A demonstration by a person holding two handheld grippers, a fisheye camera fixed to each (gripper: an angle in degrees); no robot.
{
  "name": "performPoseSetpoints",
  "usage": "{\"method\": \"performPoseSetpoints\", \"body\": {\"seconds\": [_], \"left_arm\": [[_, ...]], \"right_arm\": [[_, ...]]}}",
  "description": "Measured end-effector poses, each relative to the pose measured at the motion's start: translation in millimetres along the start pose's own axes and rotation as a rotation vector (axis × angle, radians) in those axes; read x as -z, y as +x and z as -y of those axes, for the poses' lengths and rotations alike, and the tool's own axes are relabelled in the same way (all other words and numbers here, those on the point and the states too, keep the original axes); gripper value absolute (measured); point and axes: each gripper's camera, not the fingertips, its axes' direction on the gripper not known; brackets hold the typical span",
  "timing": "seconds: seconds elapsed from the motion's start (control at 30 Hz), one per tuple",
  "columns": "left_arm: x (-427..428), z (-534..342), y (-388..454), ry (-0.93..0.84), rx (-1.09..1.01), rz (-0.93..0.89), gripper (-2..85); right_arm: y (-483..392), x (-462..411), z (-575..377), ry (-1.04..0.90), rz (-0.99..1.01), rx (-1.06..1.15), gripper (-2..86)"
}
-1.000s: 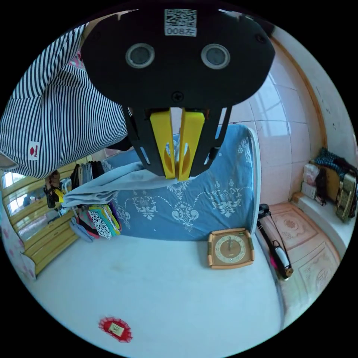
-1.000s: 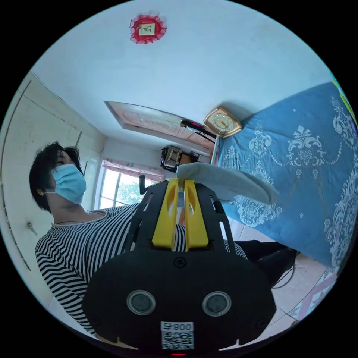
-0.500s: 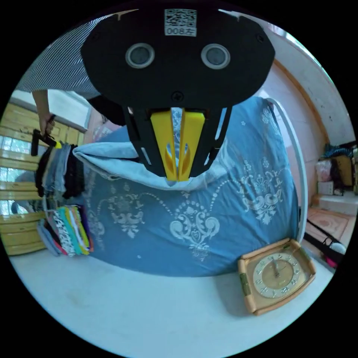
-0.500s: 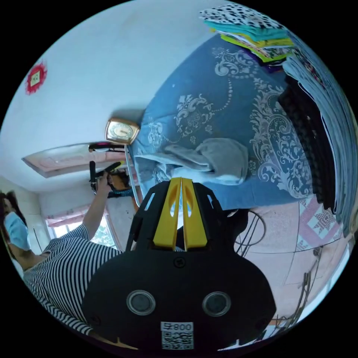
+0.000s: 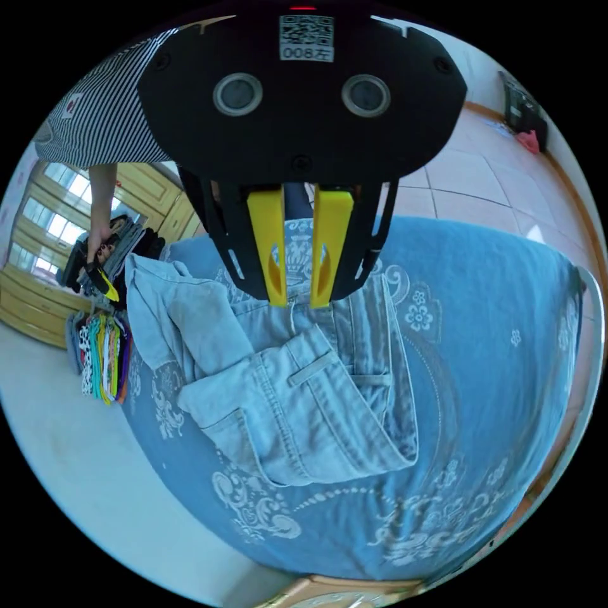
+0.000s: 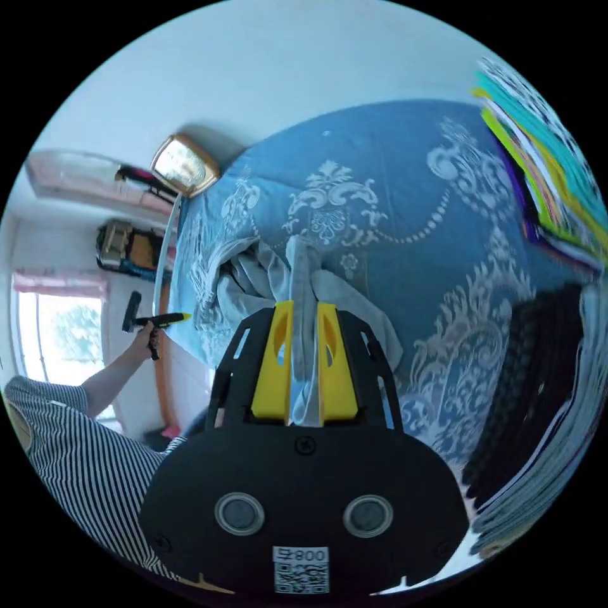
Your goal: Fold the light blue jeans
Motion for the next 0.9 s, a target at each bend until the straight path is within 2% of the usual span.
{"method": "performPoseSetpoints", "body": {"seconds": [0.1, 0.2, 0.33, 0.5, 0.67, 0.9], "left_arm": [[-11, 5, -44, 0.042, 0.038, -0.074, 9.4], [-23, 12, -84, 0.101, 0.072, -0.185, 10.7], [-38, 14, -134, 0.14, 0.104, -0.261, 9.2], [-35, -8, -187, 0.242, 0.051, -0.375, 4.0], [-9, -48, -226, 0.399, 0.002, -0.496, 2.2], [84, -107, -273, 0.651, -0.15, -0.587, 1.7]], "right_arm": [[-50, -23, 22, -0.053, -0.144, 0.159, 9.0], [-73, -52, 29, -0.128, -0.239, 0.221, 9.3], [-80, -80, 17, -0.208, -0.266, 0.216, 7.8], [-92, -74, -20, -0.188, -0.233, 0.216, 6.0], [-124, -5, -76, -0.023, -0.218, 0.193, 3.9], [-175, 202, -190, 0.377, -0.288, 0.158, 2.7]]}}
